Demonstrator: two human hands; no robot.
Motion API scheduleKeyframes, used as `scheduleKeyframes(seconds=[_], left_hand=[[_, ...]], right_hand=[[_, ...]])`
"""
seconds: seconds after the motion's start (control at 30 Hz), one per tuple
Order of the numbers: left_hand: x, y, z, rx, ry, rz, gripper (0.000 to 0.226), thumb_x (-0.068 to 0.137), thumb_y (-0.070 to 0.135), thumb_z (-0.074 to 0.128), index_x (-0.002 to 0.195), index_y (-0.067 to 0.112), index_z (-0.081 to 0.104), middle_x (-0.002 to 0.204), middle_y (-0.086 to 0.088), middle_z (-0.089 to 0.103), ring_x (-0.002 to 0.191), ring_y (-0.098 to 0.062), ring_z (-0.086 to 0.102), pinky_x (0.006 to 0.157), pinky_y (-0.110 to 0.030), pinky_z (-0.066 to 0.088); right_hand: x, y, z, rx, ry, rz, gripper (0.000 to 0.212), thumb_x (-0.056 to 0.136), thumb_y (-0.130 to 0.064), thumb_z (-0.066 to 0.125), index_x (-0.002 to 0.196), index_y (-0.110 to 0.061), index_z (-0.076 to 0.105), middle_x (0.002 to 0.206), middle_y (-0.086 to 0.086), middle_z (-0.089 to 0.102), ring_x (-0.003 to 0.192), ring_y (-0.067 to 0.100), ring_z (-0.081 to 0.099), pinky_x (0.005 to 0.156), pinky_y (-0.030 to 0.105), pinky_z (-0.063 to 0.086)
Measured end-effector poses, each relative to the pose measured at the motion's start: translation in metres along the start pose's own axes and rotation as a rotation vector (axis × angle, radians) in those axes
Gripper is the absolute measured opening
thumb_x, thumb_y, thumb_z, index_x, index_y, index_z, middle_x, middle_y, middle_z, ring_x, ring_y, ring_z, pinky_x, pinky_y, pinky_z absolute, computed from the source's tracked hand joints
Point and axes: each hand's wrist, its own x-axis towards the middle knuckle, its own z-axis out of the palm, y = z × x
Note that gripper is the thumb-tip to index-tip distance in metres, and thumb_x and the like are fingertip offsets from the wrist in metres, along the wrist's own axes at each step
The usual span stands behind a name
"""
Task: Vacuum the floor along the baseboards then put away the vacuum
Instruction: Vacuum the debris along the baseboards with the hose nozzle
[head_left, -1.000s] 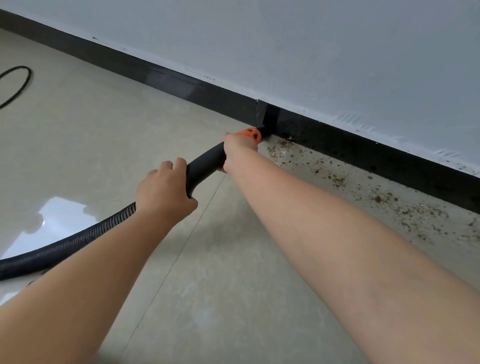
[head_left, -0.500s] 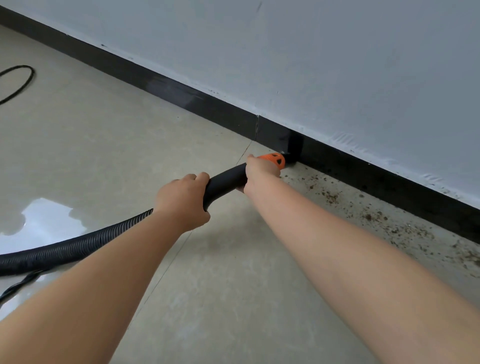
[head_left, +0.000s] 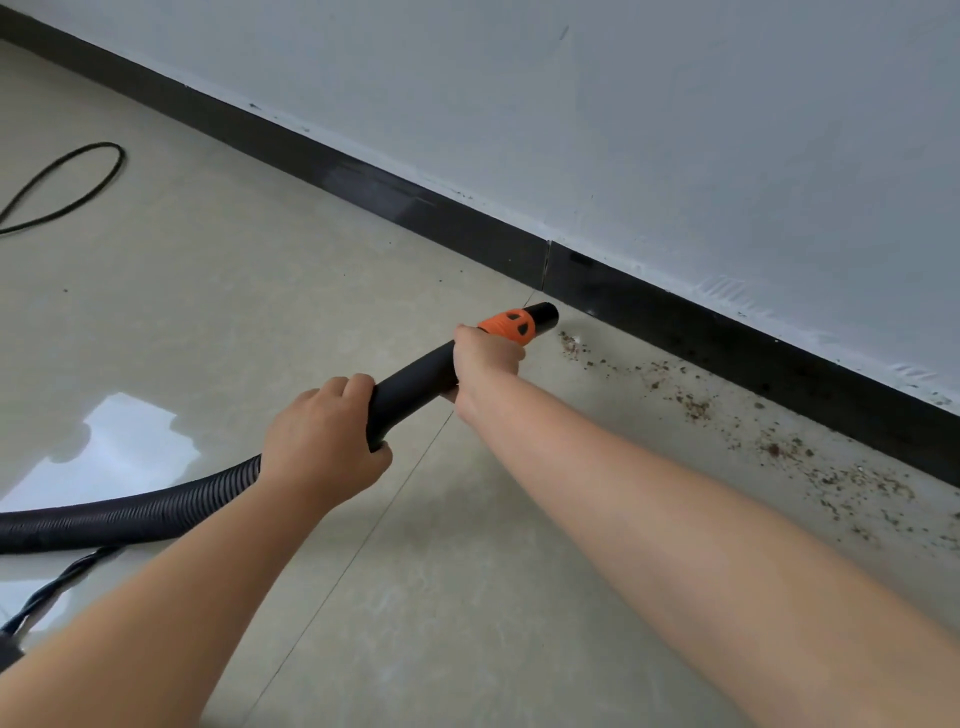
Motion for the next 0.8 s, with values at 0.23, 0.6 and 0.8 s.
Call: scheduleKeyframes(seconds=[0.23, 0.6, 0.8], left_hand=[[0.003, -0.003, 0.005, 0.114, -0.063, 0.015, 0.037, 0.084, 0.032, 0.056, 0.114, 0.015, 0.043, 0.105, 0.000, 0.052, 0.079, -0.016, 0.037, 0.063, -0.026, 0.031], [0.009, -0.031, 0.005, -0.335, -0.254, -0.103, 0.036, 0.076, 0.025, 0.063, 0.101, 0.015, 0.039, 0.090, -0.002, 0.053, 0.056, -0.015, 0.050, 0.057, -0.031, 0.045], [0.030, -0.035, 0.014, -0.291, -0.218, -0.104, 0.037, 0.078, 0.025, 0.060, 0.107, 0.014, 0.039, 0.090, 0.000, 0.044, 0.076, -0.021, 0.047, 0.063, -0.029, 0.037]], right_hand=[[0.015, 0.005, 0.013, -0.053, 0.020, -0.013, 0.057, 0.089, -0.014, 0.059, 0.138, -0.009, 0.029, 0.125, 0.015, 0.052, 0.112, 0.032, 0.053, 0.097, 0.046, 0.047], [0.028, 0.005, 0.040, -0.193, -0.287, -0.052, 0.047, 0.097, -0.026, 0.049, 0.137, -0.006, 0.037, 0.133, 0.013, 0.048, 0.117, 0.030, 0.051, 0.074, 0.039, 0.050], [0.040, 0.003, 0.058, -0.237, -0.256, -0.099, 0.047, 0.098, -0.028, 0.045, 0.139, -0.009, 0.035, 0.131, 0.014, 0.049, 0.111, 0.030, 0.053, 0.072, 0.039, 0.051]])
